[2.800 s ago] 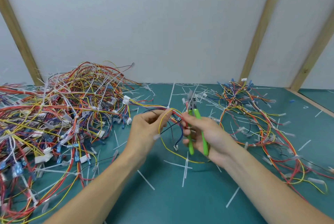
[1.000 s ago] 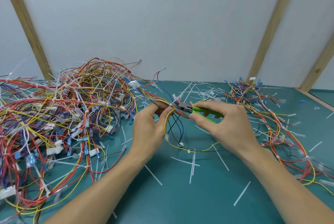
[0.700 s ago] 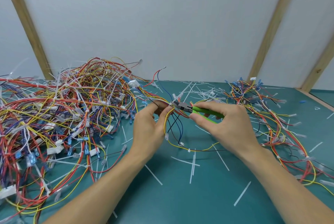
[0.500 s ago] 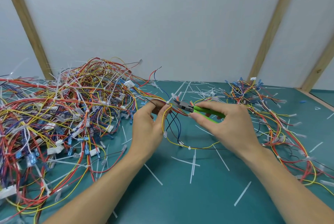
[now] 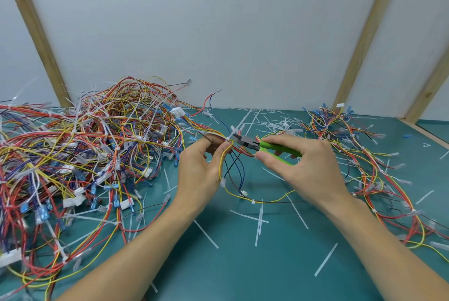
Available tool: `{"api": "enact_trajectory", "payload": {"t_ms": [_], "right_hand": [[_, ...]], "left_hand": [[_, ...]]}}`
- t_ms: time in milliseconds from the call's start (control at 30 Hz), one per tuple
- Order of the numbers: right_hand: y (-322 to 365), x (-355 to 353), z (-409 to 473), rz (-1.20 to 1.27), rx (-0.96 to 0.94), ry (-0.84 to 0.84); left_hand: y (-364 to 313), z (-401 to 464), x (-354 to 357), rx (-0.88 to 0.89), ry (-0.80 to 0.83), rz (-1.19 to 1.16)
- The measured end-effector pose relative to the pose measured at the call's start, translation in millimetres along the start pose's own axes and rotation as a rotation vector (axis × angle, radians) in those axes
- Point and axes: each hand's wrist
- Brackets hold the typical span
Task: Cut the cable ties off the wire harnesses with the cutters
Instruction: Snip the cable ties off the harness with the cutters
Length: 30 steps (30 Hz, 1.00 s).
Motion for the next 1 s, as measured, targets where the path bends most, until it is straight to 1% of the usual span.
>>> {"api": "enact_trajectory", "payload": {"t_ms": [333,633,1000], "right_hand": [[1.0,1.7,-1.5,0.016,0.001,0.014],[-2.2,0.5,-0.7,0.061,0.058,0.048],[2.0,-2.5,-2.4,-0.011,-0.016,0.042]], "left_hand": [[-0.7,-1.7,1.3,0.041,0.029,0.004],[-1.3,-3.4,0.1,0.055,0.030,0.016],[-6.7,-6.8,-0.8,0.065,0.045,0.013]]}}
Point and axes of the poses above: each hand's wrist, its own z-axis towards the middle knuckle, its own x-axis out of the palm, y = z × x, and after that the axes turned 13 degrees about -y, right-handed
